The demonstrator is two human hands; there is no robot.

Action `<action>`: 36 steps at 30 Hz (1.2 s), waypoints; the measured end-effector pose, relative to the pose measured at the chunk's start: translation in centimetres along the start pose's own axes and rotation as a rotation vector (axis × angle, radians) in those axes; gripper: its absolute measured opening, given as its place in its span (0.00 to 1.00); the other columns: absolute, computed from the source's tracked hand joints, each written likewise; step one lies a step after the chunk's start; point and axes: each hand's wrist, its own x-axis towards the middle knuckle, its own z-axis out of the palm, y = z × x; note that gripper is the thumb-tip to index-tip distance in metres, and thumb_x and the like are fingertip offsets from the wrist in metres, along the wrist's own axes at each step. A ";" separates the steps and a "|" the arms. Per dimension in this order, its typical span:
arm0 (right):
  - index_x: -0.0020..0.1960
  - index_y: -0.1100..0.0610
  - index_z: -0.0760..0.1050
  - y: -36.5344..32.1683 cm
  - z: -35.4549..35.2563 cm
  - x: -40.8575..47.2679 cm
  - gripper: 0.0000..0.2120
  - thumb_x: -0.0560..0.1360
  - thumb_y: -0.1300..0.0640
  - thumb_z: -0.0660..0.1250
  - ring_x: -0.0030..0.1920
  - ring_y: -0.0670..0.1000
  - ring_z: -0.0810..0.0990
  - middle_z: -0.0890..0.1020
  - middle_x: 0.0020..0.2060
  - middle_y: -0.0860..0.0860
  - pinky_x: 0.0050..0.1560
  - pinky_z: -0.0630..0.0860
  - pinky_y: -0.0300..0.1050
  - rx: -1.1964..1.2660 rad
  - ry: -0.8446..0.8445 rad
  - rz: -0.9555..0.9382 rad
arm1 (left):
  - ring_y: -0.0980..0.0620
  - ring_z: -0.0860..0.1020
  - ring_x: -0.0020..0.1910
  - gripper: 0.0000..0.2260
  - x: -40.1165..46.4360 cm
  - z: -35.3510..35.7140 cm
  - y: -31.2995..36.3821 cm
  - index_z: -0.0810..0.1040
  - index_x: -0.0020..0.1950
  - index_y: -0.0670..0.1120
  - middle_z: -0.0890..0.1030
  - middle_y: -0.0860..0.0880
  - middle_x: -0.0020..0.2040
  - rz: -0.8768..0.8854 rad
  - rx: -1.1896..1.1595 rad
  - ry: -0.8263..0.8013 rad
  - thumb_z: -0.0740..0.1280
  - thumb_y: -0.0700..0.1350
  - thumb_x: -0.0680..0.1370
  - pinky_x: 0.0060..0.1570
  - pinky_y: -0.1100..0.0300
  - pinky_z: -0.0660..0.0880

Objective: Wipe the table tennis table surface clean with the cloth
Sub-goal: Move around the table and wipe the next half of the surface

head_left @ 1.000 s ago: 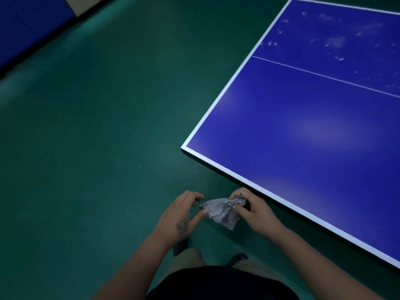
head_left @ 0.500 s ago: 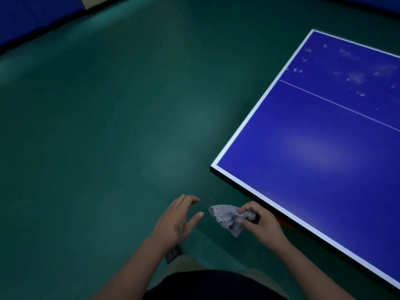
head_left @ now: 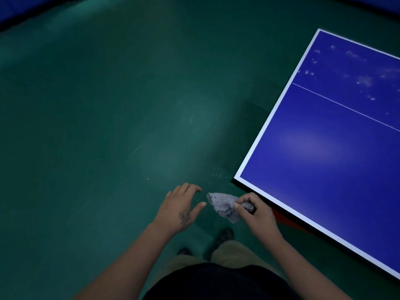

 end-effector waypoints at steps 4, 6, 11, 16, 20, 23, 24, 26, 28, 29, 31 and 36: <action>0.47 0.50 0.80 -1.1 0.3 3.0 0.05 0.80 0.55 0.75 0.46 0.45 0.82 0.84 0.45 0.42 0.46 0.78 0.41 -0.018 0.009 -0.015 | 0.52 0.73 0.66 0.20 2.9 -1.1 -0.9 0.72 0.72 0.55 0.75 0.56 0.67 0.000 0.060 0.010 0.60 0.64 0.84 0.66 0.53 0.70; 0.47 0.49 0.81 -1.3 0.4 5.3 0.05 0.80 0.54 0.75 0.47 0.45 0.82 0.84 0.45 0.42 0.46 0.77 0.38 -0.019 0.008 -0.015 | 0.52 0.72 0.66 0.20 4.7 -1.6 -1.5 0.72 0.72 0.55 0.75 0.56 0.66 -0.003 0.093 0.022 0.60 0.64 0.84 0.66 0.53 0.70; 0.46 0.49 0.81 -1.6 1.2 12.4 0.06 0.79 0.56 0.76 0.48 0.44 0.82 0.84 0.45 0.42 0.48 0.76 0.40 0.025 -0.003 -0.018 | 0.51 0.70 0.71 0.23 9.4 -3.2 -3.3 0.72 0.73 0.54 0.74 0.55 0.69 -0.021 0.182 0.005 0.59 0.64 0.83 0.70 0.53 0.68; 0.44 0.46 0.80 -2.9 2.3 19.5 0.09 0.77 0.56 0.77 0.49 0.43 0.81 0.83 0.45 0.41 0.47 0.73 0.34 0.006 -0.025 -0.059 | 0.47 0.71 0.73 0.24 14.9 -6.3 -5.7 0.74 0.73 0.52 0.75 0.50 0.72 -0.038 0.280 -0.023 0.60 0.63 0.81 0.73 0.49 0.68; 0.44 0.46 0.80 -3.7 2.0 24.3 0.11 0.76 0.59 0.78 0.50 0.44 0.80 0.81 0.45 0.42 0.49 0.72 0.33 -0.049 -0.052 -0.172 | 0.45 0.72 0.73 0.24 19.8 -8.4 -6.5 0.75 0.72 0.51 0.76 0.48 0.72 -0.063 0.318 0.000 0.59 0.63 0.82 0.74 0.46 0.69; 0.45 0.48 0.81 -4.5 1.2 27.5 0.10 0.76 0.61 0.79 0.50 0.44 0.80 0.81 0.46 0.43 0.50 0.71 0.32 -0.070 -0.052 -0.188 | 0.44 0.71 0.74 0.25 23.0 -9.2 -6.7 0.74 0.73 0.50 0.75 0.47 0.73 -0.080 0.322 -0.012 0.59 0.63 0.81 0.77 0.44 0.67; 0.45 0.48 0.81 -4.7 1.0 28.4 0.10 0.76 0.61 0.79 0.50 0.45 0.80 0.81 0.46 0.43 0.50 0.71 0.32 -0.073 -0.050 -0.182 | 0.44 0.71 0.75 0.25 24.0 -9.4 -6.9 0.74 0.73 0.50 0.75 0.46 0.74 -0.087 0.312 -0.012 0.58 0.63 0.81 0.77 0.43 0.67; 0.45 0.47 0.81 -5.0 0.5 30.2 0.10 0.75 0.61 0.79 0.50 0.45 0.80 0.81 0.46 0.43 0.51 0.73 0.34 -0.074 -0.044 -0.169 | 0.44 0.72 0.75 0.25 26.1 -9.8 -7.1 0.74 0.72 0.50 0.75 0.46 0.74 -0.079 0.303 -0.010 0.58 0.63 0.81 0.77 0.43 0.67; 0.46 0.47 0.81 -5.3 0.2 32.0 0.10 0.75 0.60 0.79 0.50 0.44 0.80 0.80 0.46 0.43 0.51 0.74 0.36 -0.085 -0.022 -0.169 | 0.44 0.72 0.74 0.25 28.3 -10.4 -7.3 0.74 0.72 0.51 0.75 0.47 0.74 -0.050 0.300 -0.013 0.58 0.64 0.81 0.76 0.42 0.68; 0.46 0.48 0.81 -5.4 0.1 32.9 0.10 0.75 0.60 0.79 0.49 0.44 0.80 0.80 0.46 0.42 0.50 0.74 0.37 -0.093 -0.007 -0.170 | 0.44 0.72 0.74 0.25 29.6 -10.7 -7.4 0.75 0.72 0.51 0.75 0.47 0.74 -0.032 0.298 -0.015 0.58 0.64 0.81 0.76 0.43 0.69; 0.46 0.48 0.81 -5.6 0.3 35.0 0.11 0.74 0.61 0.80 0.49 0.44 0.80 0.80 0.46 0.42 0.49 0.74 0.36 -0.096 0.040 -0.156 | 0.44 0.72 0.74 0.25 32.3 -11.4 -7.9 0.75 0.72 0.52 0.75 0.47 0.75 0.005 0.301 -0.023 0.58 0.64 0.80 0.75 0.43 0.69; 0.45 0.47 0.81 -7.7 1.9 40.6 0.10 0.75 0.60 0.79 0.49 0.44 0.81 0.81 0.47 0.43 0.50 0.76 0.41 -0.079 0.150 -0.056 | 0.44 0.69 0.77 0.28 40.0 -13.9 -11.3 0.72 0.76 0.52 0.72 0.47 0.78 0.080 0.321 -0.082 0.55 0.65 0.81 0.79 0.44 0.64</action>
